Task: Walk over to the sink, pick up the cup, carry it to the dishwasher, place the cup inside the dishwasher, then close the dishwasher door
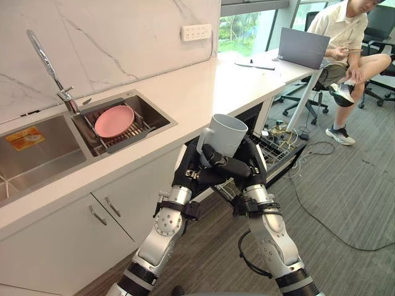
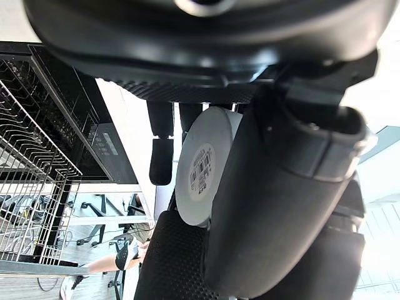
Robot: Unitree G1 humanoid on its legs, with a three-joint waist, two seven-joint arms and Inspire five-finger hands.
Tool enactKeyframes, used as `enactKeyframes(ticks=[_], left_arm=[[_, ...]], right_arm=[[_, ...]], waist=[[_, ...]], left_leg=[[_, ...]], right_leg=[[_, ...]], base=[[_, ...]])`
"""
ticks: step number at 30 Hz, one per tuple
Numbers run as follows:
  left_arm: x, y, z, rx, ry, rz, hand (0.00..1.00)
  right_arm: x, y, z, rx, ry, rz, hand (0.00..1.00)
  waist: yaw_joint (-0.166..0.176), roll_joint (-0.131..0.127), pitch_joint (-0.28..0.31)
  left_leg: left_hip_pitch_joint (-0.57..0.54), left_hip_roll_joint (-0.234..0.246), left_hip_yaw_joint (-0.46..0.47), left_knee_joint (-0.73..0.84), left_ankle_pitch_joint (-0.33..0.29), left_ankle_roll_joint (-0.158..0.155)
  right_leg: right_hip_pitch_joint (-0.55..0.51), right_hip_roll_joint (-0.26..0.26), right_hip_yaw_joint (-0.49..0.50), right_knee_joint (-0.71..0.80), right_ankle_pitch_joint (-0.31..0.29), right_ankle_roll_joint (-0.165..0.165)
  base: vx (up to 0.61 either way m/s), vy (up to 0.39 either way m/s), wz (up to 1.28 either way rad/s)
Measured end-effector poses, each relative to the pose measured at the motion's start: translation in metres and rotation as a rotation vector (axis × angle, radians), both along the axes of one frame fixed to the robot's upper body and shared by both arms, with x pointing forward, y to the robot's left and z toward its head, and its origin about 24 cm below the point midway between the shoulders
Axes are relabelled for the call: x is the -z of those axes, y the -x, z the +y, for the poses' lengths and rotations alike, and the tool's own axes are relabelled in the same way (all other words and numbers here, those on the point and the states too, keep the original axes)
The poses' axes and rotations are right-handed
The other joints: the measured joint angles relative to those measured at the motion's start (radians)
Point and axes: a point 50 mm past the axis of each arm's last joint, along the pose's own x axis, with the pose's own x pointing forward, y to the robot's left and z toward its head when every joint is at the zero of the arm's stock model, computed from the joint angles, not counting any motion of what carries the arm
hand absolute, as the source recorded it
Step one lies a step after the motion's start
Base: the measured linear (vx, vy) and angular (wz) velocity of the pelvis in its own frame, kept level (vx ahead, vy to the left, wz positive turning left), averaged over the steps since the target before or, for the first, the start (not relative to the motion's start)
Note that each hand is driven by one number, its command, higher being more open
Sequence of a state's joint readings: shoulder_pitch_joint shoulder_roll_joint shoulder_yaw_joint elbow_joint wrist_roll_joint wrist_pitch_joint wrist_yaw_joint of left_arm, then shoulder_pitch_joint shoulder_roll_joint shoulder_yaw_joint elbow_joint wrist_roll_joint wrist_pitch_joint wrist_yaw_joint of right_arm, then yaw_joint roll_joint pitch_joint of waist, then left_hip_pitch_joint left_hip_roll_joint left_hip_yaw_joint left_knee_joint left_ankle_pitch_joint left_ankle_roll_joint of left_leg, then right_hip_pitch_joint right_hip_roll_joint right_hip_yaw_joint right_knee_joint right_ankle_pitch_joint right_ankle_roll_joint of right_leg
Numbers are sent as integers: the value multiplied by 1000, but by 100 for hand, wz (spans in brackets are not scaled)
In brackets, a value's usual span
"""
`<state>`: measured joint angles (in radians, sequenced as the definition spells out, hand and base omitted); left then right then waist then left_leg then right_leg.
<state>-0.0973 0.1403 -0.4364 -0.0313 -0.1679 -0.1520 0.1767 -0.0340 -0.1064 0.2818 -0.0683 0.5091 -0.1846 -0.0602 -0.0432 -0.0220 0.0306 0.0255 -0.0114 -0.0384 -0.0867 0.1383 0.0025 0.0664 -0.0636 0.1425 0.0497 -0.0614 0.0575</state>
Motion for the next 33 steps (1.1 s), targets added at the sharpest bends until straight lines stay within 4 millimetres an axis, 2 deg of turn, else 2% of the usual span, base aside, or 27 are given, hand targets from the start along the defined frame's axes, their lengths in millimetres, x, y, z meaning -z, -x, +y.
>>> enactKeyframes(ticks=[8,14,18,20,30,32,33], left_arm=[[-1,2,-2,58,1,-4,90],[3,10,9,59,26,11,90],[12,18,11,67,46,45,90],[18,21,12,74,47,69,90],[40,23,15,30,89,168,90],[52,26,34,-71,133,225,90],[65,31,55,-162,138,277,90]], right_arm=[[-1,-3,-13,32,8,-19,30],[-2,2,-15,26,70,-34,30],[4,8,-16,27,95,-12,30],[10,11,-17,30,85,15,30],[28,15,-26,93,49,109,30],[28,14,-49,244,27,123,30],[27,16,-73,382,15,127,30]], waist=[[1,-1,0],[0,-1,0],[1,-1,0],[1,0,2],[-3,1,25],[-2,1,26],[-1,1,26]], left_leg=[[0,1,1,0,0,0],[1,2,1,0,0,0],[2,3,-4,-1,-3,-4],[2,3,-5,-5,-8,-12],[-5,1,-9,-1,-12,-10],[-7,1,-11,-1,-12,-9],[-7,0,-13,-1,-13,-7]], right_leg=[[1,0,1,-1,2,3],[3,1,1,-1,3,3],[6,1,-6,-3,2,4],[6,1,-6,-3,-5,15],[7,-7,-14,-12,-8,19],[8,-7,-16,-14,-6,17],[10,-8,-20,-14,-5,15]], base=[[0,0,0],[0,0,0],[0,0,4],[0,0,0],[0,0,1],[4,-1,3],[16,-4,8]])
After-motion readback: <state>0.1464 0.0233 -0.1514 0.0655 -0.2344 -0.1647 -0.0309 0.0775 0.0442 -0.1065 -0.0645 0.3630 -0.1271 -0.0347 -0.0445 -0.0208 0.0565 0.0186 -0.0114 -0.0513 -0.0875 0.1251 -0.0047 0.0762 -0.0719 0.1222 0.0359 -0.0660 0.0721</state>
